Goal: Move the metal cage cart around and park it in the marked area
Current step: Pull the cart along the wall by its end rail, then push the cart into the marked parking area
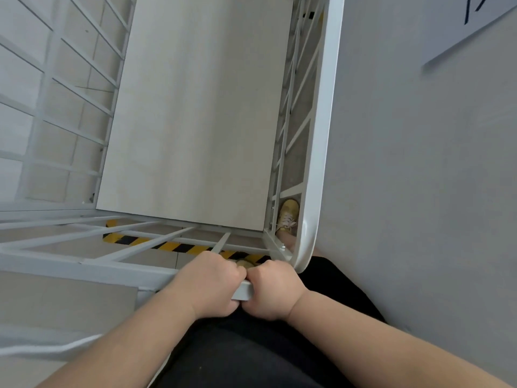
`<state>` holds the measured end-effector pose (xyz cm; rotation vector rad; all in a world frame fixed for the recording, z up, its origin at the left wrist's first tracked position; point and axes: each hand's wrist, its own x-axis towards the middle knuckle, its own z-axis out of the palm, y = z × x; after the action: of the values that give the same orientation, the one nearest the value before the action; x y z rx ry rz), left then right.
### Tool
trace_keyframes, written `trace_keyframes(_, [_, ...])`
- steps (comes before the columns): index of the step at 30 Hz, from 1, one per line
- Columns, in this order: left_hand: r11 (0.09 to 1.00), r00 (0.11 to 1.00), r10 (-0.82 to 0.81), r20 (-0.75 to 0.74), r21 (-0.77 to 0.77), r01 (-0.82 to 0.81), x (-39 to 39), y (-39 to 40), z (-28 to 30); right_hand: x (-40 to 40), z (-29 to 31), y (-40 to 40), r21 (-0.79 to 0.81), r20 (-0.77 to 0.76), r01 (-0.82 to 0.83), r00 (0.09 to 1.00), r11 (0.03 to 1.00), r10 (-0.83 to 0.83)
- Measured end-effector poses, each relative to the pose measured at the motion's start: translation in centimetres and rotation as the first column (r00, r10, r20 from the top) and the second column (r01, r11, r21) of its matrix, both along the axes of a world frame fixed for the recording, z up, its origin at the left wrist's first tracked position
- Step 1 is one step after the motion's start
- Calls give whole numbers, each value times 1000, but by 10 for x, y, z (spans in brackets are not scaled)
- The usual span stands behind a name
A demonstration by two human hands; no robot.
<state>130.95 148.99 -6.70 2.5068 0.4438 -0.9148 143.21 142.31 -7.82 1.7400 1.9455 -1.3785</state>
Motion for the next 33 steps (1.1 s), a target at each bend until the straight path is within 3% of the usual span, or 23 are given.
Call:
trace_keyframes(21, [978, 994, 15, 107, 206, -37, -2, -9, -5, -6, -1, -8, 105, 106, 102, 988, 989, -113])
trace_keyframes(33, [954, 998, 62, 10, 293, -62, 5, -16, 4, -10, 9, -16, 176, 168, 186, 962, 967, -216])
